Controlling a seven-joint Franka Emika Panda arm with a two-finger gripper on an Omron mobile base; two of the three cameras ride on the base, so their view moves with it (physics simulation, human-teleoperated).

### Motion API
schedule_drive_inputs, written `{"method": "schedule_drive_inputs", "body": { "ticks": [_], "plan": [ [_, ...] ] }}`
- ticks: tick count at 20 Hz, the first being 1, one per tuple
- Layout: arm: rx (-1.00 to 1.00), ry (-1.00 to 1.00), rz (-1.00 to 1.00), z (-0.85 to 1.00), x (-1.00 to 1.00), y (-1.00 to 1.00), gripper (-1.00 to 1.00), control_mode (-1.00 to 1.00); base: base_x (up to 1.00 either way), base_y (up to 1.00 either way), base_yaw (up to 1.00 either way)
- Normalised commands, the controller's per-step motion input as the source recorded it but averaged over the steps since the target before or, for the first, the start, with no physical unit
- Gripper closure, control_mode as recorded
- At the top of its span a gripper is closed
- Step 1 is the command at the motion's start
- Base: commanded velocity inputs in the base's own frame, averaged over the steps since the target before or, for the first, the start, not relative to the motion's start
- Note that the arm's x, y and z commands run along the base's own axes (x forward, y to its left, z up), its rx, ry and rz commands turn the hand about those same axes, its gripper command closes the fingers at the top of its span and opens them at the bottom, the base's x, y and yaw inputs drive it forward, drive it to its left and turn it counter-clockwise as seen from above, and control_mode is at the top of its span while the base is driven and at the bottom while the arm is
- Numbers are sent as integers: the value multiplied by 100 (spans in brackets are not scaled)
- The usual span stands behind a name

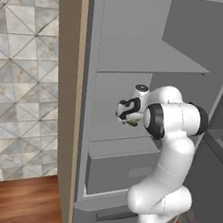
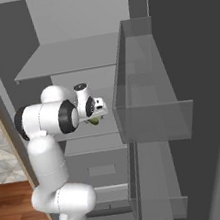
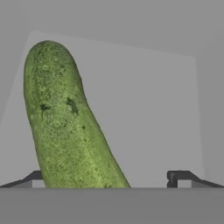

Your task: Place the cold items (mushroom and cucumber) from the fridge in one tupperware on the dining counter. Place the warm items (kebab skewer and hot dog) in the stove area in another tupperware.

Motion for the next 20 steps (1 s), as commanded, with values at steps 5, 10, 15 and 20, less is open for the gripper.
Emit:
{"method": "schedule_drive_inputs", "body": {
  "ticks": [5,10,15,20],
  "plan": [
    [0,0,0,-16,-12,4,100,-100,0,0,0],
    [0,-4,-1,-13,-38,9,100,-100,0,0,0],
    [0,-24,-16,-5,-98,3,100,-100,0,0,0],
    [0,-15,-31,44,-99,3,100,-100,0,0,0]
  ]
}}
